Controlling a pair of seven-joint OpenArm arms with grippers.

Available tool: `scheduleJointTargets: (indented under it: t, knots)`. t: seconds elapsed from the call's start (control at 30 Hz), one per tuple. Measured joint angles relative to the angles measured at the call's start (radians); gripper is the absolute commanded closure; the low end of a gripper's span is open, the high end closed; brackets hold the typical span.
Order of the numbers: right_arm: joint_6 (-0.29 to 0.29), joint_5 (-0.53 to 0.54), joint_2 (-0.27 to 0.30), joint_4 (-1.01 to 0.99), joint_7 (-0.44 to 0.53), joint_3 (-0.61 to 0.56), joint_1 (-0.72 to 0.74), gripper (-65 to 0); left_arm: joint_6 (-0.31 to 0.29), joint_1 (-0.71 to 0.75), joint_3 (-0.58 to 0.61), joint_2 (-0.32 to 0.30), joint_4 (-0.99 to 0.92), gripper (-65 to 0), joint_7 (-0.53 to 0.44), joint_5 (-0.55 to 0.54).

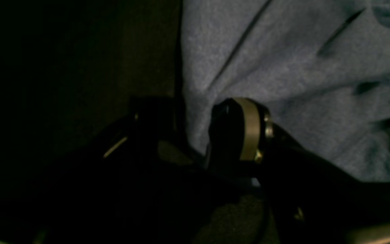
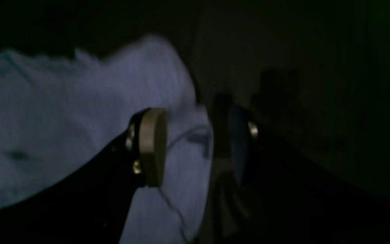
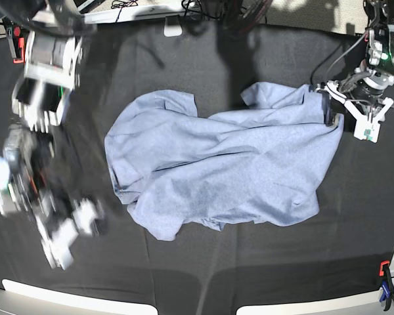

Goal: Layout the t-shirt on the table in an organized manner, then fold the t-shirt properly
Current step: 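Release the hem and raise the right gripper back toward the shirt's corner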

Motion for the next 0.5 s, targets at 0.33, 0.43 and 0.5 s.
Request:
scheduleJointTargets:
  t: [0.33,0.43,0.5]
  knots:
    - [-0.033,-0.034,0.003,0.145,0.000,0.036,-0.321,-28.6,-0.001,0.000,0.000,0.000,0.000,-29.6,-0.001,-0.026]
    - [-0.042,-0.032,0.004,0.147,0.006,0.037,-0.373,-28.6,-0.002,0.000,0.000,0.002,0.000,-29.6,-0.001,-0.025]
    - [-0.044,0.002,0.003,0.148,0.006,0.036,-0.404,-28.6,-0.002,0.000,0.000,0.003,0.000,-29.6,-0.001,-0.026]
